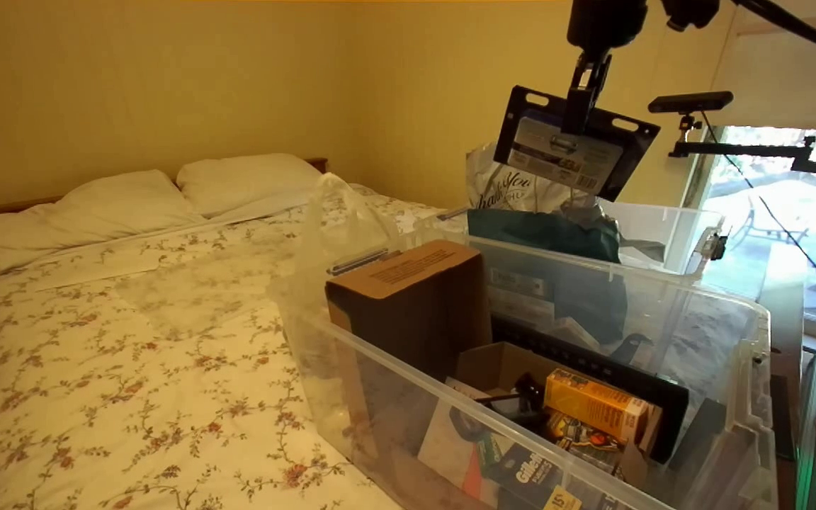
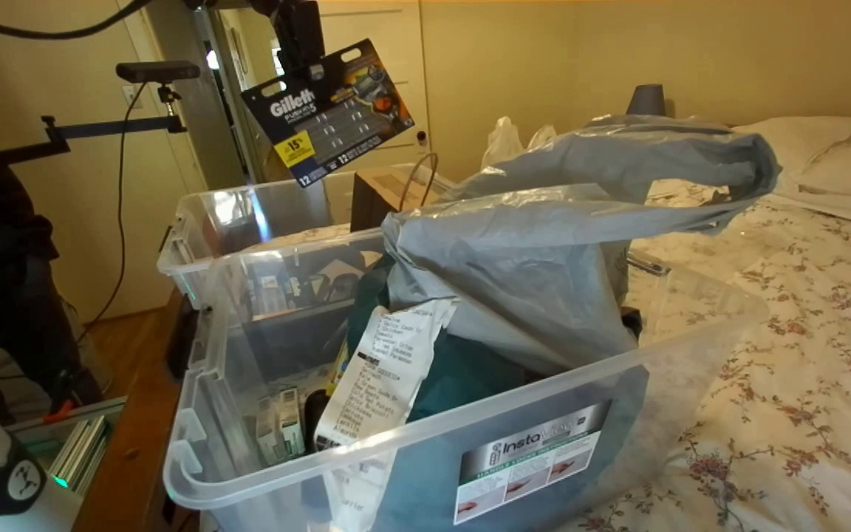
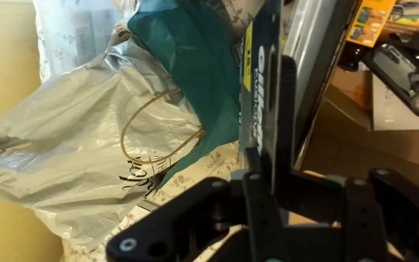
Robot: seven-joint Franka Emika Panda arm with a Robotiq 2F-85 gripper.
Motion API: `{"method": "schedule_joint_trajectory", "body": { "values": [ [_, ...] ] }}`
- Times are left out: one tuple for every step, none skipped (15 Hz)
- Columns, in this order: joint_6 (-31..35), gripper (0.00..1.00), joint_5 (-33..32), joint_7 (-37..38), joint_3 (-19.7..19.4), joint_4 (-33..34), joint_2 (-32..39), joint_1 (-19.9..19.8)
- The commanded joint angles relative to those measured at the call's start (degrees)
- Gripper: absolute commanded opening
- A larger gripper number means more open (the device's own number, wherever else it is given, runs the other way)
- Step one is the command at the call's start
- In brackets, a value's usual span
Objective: Move one black pack from the container on the left to the container on the right.
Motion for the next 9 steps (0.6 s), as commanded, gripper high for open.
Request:
{"method": "schedule_joint_trajectory", "body": {
  "values": [
    [0.0, 0.03, 0.53, -3.13, 1.94, 0.2, -0.12, -3.56],
    [-0.03, 0.03, 0.47, -4.71, 1.7, 0.18, -0.08, -4.34],
    [-0.04, 0.03, 0.43, -5.48, 1.58, 0.18, -0.05, -4.7],
    [1.7, 0.01, 1.8, -4.29, 1.84, 0.09, 0.74, -4.4],
    [2.0, 0.01, 3.33, -4.17, 2.02, 0.89, 2.06, -4.36],
    [1.65, 0.01, 3.0, -2.81, 2.71, 1.93, 3.95, -4.72],
    [1.38, 0.01, 3.55, -1.45, 3.06, 3.4, 6.08, -4.96],
    [2.12, 0.01, 2.33, 0.31, 3.65, 3.92, 7.54, -5.16],
    [2.81, 0.01, 1.18, 1.36, 4.0, 4.98, 9.67, -5.34]
  ]
}}
